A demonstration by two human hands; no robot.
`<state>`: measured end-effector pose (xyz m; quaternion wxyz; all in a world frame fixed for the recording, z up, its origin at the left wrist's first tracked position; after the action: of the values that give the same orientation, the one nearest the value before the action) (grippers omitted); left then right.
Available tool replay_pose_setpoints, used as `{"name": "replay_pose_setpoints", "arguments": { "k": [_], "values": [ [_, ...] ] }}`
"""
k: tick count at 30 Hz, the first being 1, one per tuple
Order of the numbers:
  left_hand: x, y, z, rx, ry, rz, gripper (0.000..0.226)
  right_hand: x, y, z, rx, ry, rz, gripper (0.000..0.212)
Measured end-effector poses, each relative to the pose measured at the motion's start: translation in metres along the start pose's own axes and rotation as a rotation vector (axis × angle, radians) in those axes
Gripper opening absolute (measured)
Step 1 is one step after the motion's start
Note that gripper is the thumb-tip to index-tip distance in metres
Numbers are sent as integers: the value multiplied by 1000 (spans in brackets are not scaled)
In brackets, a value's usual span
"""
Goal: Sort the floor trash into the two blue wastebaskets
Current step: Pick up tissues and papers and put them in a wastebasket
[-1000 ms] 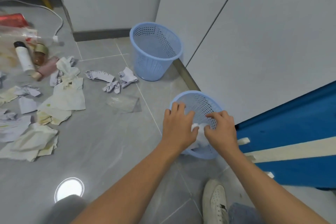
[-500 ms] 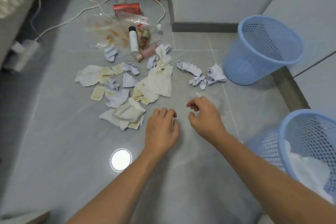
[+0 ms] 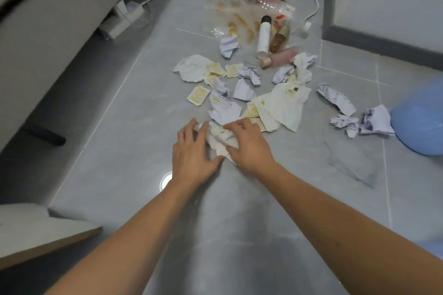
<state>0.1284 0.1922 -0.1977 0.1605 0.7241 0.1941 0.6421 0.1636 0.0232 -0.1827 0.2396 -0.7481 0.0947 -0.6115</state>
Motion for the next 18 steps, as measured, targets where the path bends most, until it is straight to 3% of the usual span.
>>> {"name": "replay_pose_setpoints", "arguments": {
  "k": [3,9,13,18],
  "values": [
    [-2,5,7,-98,-50,30,87,2,9,-14,-8,89,66,59],
    [-12,10,3,-205,77,50,24,21,21,-30,-90,226,159,53],
    [-8,13,0,-194,32,-75,20,33,29,-37,-112,284,180,49],
    [10,22,-13,-137,36,-217,18,44,40,-48,-177,345,205,28]
  ]
}}
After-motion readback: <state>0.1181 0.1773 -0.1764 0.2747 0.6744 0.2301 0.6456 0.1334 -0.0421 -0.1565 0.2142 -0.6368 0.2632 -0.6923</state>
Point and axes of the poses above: each hand's wrist, its own z-axis towards the middle knuckle, its own x-axis out of the back of the hand, y = z × x, the point moved 1 cm from there along z, towards the middle knuckle, and after that the axes turned 1 degree about -z, right-handed, at the moved point
